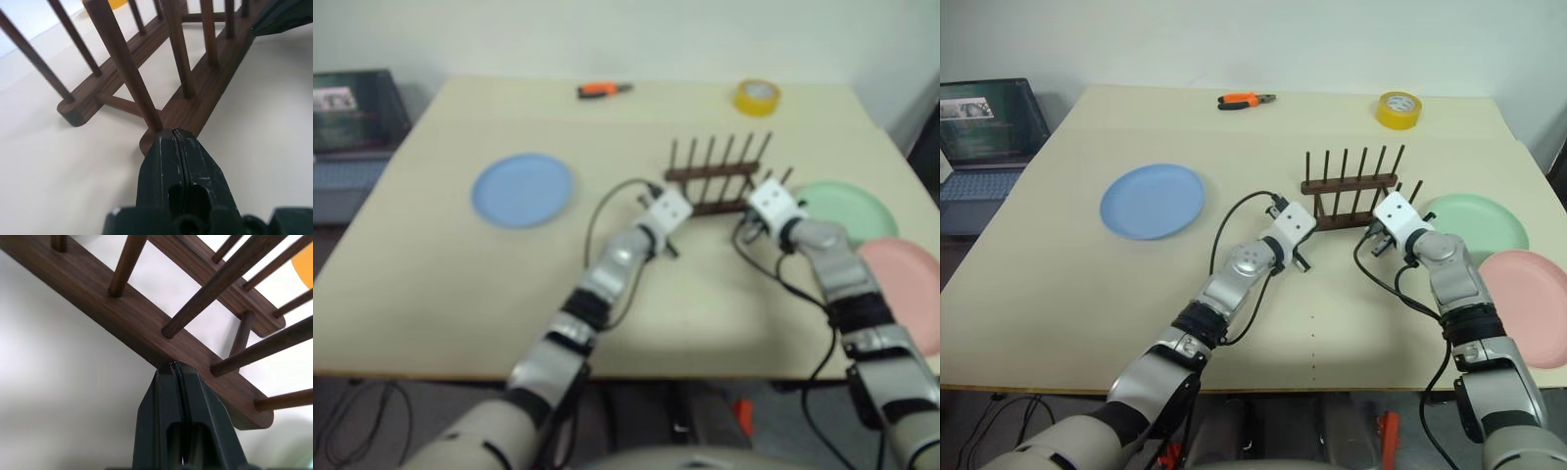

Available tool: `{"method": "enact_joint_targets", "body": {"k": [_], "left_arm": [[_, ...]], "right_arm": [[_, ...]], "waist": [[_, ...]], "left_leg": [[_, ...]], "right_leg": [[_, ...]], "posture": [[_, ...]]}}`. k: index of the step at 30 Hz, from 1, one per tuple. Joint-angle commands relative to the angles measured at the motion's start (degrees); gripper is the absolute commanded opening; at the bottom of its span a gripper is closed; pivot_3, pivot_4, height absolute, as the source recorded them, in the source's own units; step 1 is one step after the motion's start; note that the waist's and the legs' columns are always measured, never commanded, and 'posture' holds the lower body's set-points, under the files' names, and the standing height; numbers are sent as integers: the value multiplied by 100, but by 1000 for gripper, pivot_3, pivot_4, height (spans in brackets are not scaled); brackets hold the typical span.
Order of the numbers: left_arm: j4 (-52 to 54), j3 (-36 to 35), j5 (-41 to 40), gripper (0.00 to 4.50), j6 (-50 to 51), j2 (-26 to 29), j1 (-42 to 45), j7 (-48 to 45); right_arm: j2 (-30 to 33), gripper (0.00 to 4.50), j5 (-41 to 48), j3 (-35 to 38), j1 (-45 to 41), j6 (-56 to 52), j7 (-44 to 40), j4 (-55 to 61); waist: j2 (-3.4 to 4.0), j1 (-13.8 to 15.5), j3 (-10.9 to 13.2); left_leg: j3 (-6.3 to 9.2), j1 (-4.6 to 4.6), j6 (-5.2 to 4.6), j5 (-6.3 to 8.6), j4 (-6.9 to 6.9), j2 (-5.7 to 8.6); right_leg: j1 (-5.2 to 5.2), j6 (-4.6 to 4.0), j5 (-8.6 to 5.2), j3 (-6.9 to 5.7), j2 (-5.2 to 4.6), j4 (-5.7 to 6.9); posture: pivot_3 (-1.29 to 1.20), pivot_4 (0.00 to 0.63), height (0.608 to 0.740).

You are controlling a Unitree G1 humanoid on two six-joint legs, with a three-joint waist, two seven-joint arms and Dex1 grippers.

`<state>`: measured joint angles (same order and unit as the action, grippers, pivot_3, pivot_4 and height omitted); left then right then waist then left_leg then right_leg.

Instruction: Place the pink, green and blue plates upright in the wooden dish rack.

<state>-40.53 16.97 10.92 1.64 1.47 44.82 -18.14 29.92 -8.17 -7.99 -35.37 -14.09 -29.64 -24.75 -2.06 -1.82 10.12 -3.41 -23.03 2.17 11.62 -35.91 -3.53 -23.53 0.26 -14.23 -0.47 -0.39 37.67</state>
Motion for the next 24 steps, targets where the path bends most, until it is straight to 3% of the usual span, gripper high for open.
{"method": "enact_joint_targets", "body": {"k": [1,8,16,19,23,24], "left_arm": [[-28,-108,-9,24,-193,-27,166,70],[228,-120,-26,24,-159,-1,142,-79],[3103,-571,-639,24,1276,1018,-480,-1172],[4375,-941,-1336,24,2176,1663,-479,-1976],[5407,-1172,-2138,24,3101,2278,-651,-2671],[5641,-1248,-2418,372,3357,2433,-739,-2872]], "right_arm": [[-41,20,-32,82,-219,205,127,-86],[-15,20,36,121,-206,239,26,-37],[704,20,807,561,594,-804,-1076,2315],[1133,20,1331,1051,828,-1930,-1378,3702],[1528,20,1827,1514,887,-3010,-1495,4555],[1655,0,1917,1624,903,-3212,-1522,4693]], "waist": [[0,0,0],[0,1,0],[6,-4,4],[7,0,6],[7,4,6],[8,7,6]], "left_leg": [[0,0,0,0,0,0],[-1,-1,0,0,1,1],[-1,-4,2,-1,19,-5],[0,-5,2,-1,12,-6],[5,3,3,-1,10,-5],[5,5,3,-1,10,-5]], "right_leg": [[0,0,0,0,0,0],[0,0,0,0,0,-2],[-10,-2,-3,2,3,-1],[-14,-2,-3,1,1,6],[-3,-5,-4,-4,-1,4],[0,-5,-5,-5,-4,2]], "posture": [[0,150,740],[0,150,740],[0,150,740],[0,150,740],[0,150,740],[0,150,740]]}}
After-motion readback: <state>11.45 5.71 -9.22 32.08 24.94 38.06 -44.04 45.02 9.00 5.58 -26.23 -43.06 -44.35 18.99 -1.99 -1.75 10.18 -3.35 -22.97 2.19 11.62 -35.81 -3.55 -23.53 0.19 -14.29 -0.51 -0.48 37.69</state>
